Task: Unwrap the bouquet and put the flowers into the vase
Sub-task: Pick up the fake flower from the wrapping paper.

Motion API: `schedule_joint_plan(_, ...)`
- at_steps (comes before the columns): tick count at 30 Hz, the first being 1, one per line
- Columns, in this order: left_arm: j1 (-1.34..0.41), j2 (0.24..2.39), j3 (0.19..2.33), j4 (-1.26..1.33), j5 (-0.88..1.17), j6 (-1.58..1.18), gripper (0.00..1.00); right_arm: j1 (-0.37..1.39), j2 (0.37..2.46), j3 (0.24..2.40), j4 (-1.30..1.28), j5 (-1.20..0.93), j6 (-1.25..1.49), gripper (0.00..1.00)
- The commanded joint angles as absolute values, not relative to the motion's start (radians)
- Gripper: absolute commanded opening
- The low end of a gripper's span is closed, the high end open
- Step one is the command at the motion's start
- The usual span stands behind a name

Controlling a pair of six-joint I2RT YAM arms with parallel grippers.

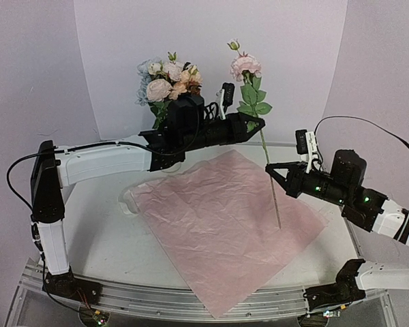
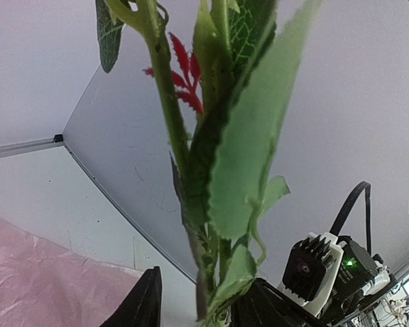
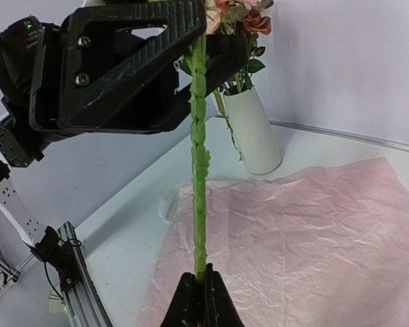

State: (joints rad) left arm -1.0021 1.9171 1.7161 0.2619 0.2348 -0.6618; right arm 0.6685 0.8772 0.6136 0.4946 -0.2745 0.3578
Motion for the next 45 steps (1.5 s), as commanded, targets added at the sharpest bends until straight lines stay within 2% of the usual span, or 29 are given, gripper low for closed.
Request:
schedule_joint_plan(1,-0.993,1.906,1.778,0.296,0.241,-0.668,0.34,0.672,0.858,0.614,0.557,-0.302,0.336,0.0)
schedule_joint_plan(6,-0.99,1.894,1.769,0.296,0.235,-0.667,0.3,0.672,0.858,0.612,0.557,-0.302,0.336,0.0)
schedule_joint_plan(14,-0.987,1.881,1.751,0.296,0.236,-0.675,0.31,0.672,0.857,0.608,0.557,-0.292,0.338,0.0)
schedule_joint_plan(22,-0.981,1.869,1.728,0.295,0.238,-0.685,0.43,0.672,0.86,0.612,0.557,-0.283,0.338,0.0)
schedule_joint_plan(29,-0.98,1.858,1.707,0.296,0.244,-0.699,0.38,0.672,0.863,0.617,0.557,-0.28,0.339,0.0)
schedule_joint_plan(32,-0.98,1.858,1.706,0.296,0.253,-0.705,0.33,0.672,0.869,0.62,0.557,-0.284,0.339,0.0)
schedule_joint_plan(40,-0.98,1.846,1.701,0.297,0.255,-0.704,0.0,0.672,0.882,0.619,0.563,-0.284,0.342,0.0)
schedule_joint_plan(41,-0.98,1.839,1.695,0.296,0.244,-0.695,0.0,0.672,0.885,0.619,0.563,-0.284,0.343,0.02)
schedule_joint_plan(42,-0.98,1.831,1.687,0.296,0.233,-0.684,0.0,0.672,0.889,0.618,0.563,-0.284,0.343,0.09)
schedule_joint_plan(43,-0.98,1.823,1.677,0.296,0.222,-0.672,0.0,0.672,0.893,0.617,0.564,-0.281,0.344,0.2)
schedule_joint_plan(45,-0.979,1.801,1.652,0.295,0.201,-0.637,0.0,0.672,0.899,0.616,0.563,-0.274,0.345,0.55)
